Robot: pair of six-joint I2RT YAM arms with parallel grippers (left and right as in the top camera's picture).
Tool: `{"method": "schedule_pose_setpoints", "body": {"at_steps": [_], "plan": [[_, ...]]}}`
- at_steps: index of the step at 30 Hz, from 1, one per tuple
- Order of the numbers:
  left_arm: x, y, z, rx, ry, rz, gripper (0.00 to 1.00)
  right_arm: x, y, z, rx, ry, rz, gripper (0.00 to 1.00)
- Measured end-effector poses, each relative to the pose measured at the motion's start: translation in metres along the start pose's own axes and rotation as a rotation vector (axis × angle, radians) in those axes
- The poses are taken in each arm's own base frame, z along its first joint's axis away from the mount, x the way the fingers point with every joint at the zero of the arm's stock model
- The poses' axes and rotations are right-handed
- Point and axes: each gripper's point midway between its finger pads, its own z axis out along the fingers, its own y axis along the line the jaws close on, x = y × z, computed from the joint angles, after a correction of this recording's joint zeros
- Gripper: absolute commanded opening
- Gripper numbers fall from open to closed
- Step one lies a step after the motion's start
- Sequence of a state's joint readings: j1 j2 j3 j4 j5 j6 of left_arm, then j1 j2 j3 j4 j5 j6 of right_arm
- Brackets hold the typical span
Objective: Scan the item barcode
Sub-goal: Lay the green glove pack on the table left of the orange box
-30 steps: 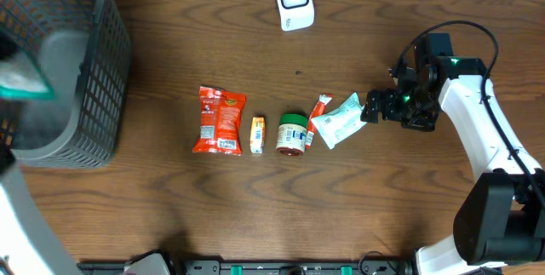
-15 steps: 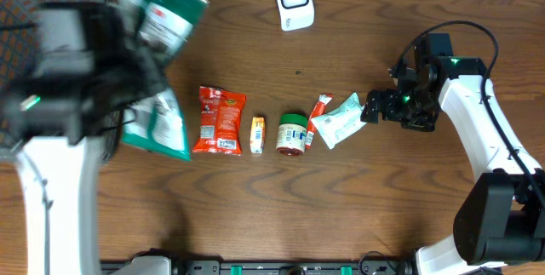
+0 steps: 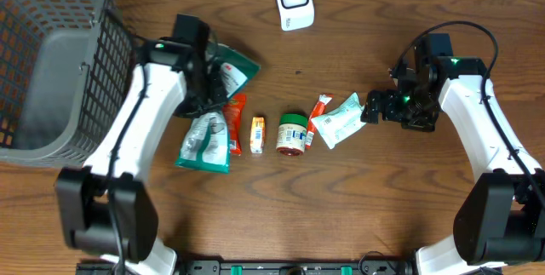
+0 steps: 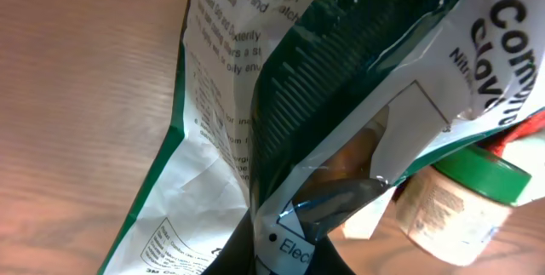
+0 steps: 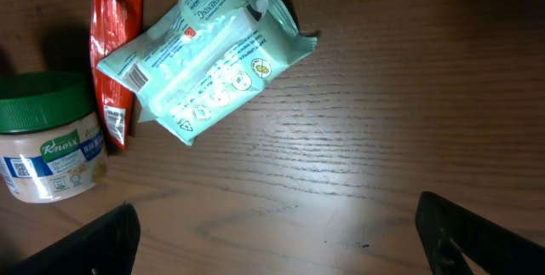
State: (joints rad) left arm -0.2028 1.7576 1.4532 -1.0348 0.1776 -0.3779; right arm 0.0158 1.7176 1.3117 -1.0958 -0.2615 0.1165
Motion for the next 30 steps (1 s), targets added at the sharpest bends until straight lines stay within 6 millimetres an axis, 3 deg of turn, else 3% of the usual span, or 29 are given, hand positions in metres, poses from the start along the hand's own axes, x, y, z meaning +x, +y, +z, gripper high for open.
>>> {"method": "schedule_pose_setpoints", "body": {"at_steps": [6,11,15,17,27,30], "plan": [[0.000,-0.007,0.029,-0.020,0.047,0.001,0.14,0.000,0.000,0.000,0.000,0.000,0.000,0.99],[0.002,-0.010,0.040,-0.028,0.066,0.008,0.17,0.000,0.000,0.000,0.000,0.000,0.000,0.99],[0.001,-0.015,0.047,-0.023,0.062,0.016,0.53,0.000,0.000,0.000,0.000,0.000,0.000,0.99],[0.002,-0.017,0.049,-0.023,0.063,0.019,0.63,0.000,0.000,0.000,0.000,0.000,0.000,0.99],[0.003,-0.018,0.048,-0.025,0.066,0.013,0.69,0.000,0.000,0.000,0.000,0.000,0.000,0.99],[0.001,-0.020,0.037,-0.010,0.038,0.017,0.69,0.001,0.000,0.000,-0.001,0.003,0.001,0.99]]}}
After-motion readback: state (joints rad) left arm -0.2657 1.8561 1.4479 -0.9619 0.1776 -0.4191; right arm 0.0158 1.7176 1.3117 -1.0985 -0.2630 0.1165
